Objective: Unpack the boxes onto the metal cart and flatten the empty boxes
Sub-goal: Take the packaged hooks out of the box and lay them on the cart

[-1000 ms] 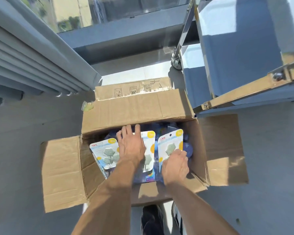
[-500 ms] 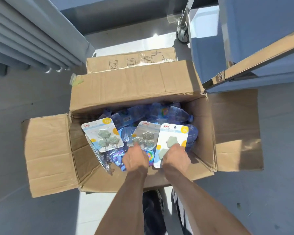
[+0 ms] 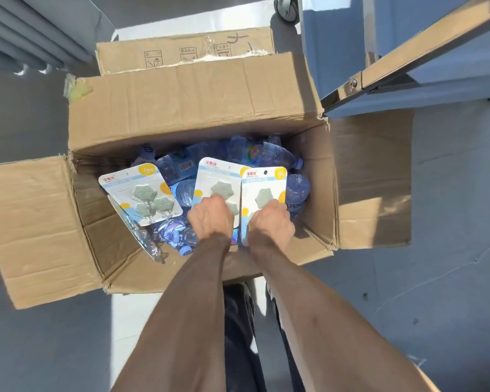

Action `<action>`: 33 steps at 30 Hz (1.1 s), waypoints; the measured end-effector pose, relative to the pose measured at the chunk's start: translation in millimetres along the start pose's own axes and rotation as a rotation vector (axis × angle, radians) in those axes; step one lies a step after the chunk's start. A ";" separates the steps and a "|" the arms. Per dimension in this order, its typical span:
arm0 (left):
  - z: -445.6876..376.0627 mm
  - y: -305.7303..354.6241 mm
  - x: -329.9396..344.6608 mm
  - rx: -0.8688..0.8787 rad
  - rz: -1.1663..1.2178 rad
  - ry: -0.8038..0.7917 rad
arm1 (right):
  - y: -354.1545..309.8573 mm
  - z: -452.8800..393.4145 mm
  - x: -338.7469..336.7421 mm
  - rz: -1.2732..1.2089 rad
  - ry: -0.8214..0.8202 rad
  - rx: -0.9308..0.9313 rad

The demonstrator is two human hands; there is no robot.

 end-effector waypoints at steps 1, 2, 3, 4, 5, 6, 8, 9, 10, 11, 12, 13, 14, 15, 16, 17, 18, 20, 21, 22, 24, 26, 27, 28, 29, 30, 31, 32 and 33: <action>1.9 -0.8 -7.0 0.010 -0.011 -0.007 | -2.0 0.2 -7.1 0.013 0.017 -0.003; 3.8 -1.2 -14.4 0.021 -0.024 -0.007 | -4.3 0.9 -14.8 0.031 0.038 -0.009; 4.3 -0.7 -21.4 0.032 -0.028 -0.005 | -7.3 0.1 -21.9 0.040 0.063 -0.019; 5.4 -0.5 -30.4 0.044 -0.039 -0.003 | -11.0 0.4 -29.8 0.040 0.083 -0.031; 6.4 0.8 -39.2 0.057 -0.054 -0.005 | -14.2 0.3 -37.5 0.046 0.092 -0.043; 8.4 2.0 -49.0 0.066 -0.067 -0.009 | -16.0 1.0 -46.5 0.048 0.101 -0.050; 11.7 4.9 -67.2 0.079 -0.094 -0.018 | -18.7 1.4 -63.5 0.051 0.111 -0.050; 14.6 6.6 -77.8 0.088 -0.111 -0.016 | -20.4 3.4 -73.2 0.055 0.110 -0.050; 18.8 9.4 -88.2 0.104 -0.137 -0.015 | -21.7 6.3 -82.6 0.057 0.106 -0.049; 24.5 12.5 -100.2 0.119 -0.166 -0.020 | -23.1 11.0 -94.0 0.048 0.101 -0.043; 31.6 16.2 -113.1 0.135 -0.202 -0.029 | -24.1 16.8 -107.0 0.029 0.094 -0.029; 39.6 20.7 -123.5 0.151 -0.237 -0.046 | -24.1 23.7 -117.9 0.008 0.079 -0.010; 51.5 27.0 -138.0 0.169 -0.262 -0.059 | -21.0 34.3 -133.3 -0.017 0.071 0.006; 65.4 31.4 -152.2 0.174 -0.288 -0.076 | -17.0 47.9 -148.4 -0.029 0.062 0.008; 81.9 34.6 -170.0 0.169 -0.311 -0.087 | -12.2 64.4 -166.2 -0.035 0.054 0.006; 99.3 38.0 -189.5 0.157 -0.323 -0.092 | -5.8 81.7 -185.6 -0.040 0.052 0.009; 116.7 41.2 -205.8 0.142 -0.321 -0.094 | 2.7 98.3 -200.3 -0.040 0.053 0.018; 161.6 52.4 -248.4 0.138 -0.309 -0.088 | 29.7 138.2 -242.5 -0.049 0.055 0.032; 185.5 59.6 -269.3 0.151 -0.313 -0.082 | 45.1 157.6 -263.9 -0.042 0.060 0.032; 209.1 68.7 -289.9 0.165 -0.314 -0.074 | 61.0 174.8 -285.6 -0.046 0.073 0.037; 252.0 90.7 -325.7 0.185 -0.320 -0.056 | 92.8 203.5 -328.4 -0.077 0.092 0.073; 294.8 122.4 -362.1 0.213 -0.324 -0.026 | 133.0 227.7 -375.8 -0.143 0.085 0.134; 316.1 141.4 -379.3 0.230 -0.324 -0.005 | 153.9 237.7 -398.6 -0.176 0.090 0.157; 333.4 159.1 -392.9 0.247 -0.326 0.013 | 171.9 244.8 -417.8 -0.191 0.105 0.170; 352.1 182.8 -406.0 0.276 -0.330 0.037 | 194.8 249.4 -440.3 -0.207 0.132 0.187; 368.3 206.9 -417.2 0.305 -0.336 0.066 | 217.6 251.4 -460.5 -0.229 0.157 0.211; 385.1 232.4 -426.8 0.331 -0.344 0.096 | 243.0 251.3 -479.5 -0.269 0.172 0.234; 400.4 256.4 -435.1 0.353 -0.340 0.122 | 267.8 250.4 -499.0 -0.322 0.185 0.252; 412.7 277.1 -442.5 0.367 -0.328 0.146 | 288.8 249.0 -517.2 -0.366 0.197 0.262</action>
Point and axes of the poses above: each hand's wrist, its own z-axis away from the middle knuckle, its own x-axis out of the palm, y = z × x, the point moved 3 cm from there along -z, towards the middle knuckle, and after that the axes turned 6 degrees about z, right-handed, at the moved point
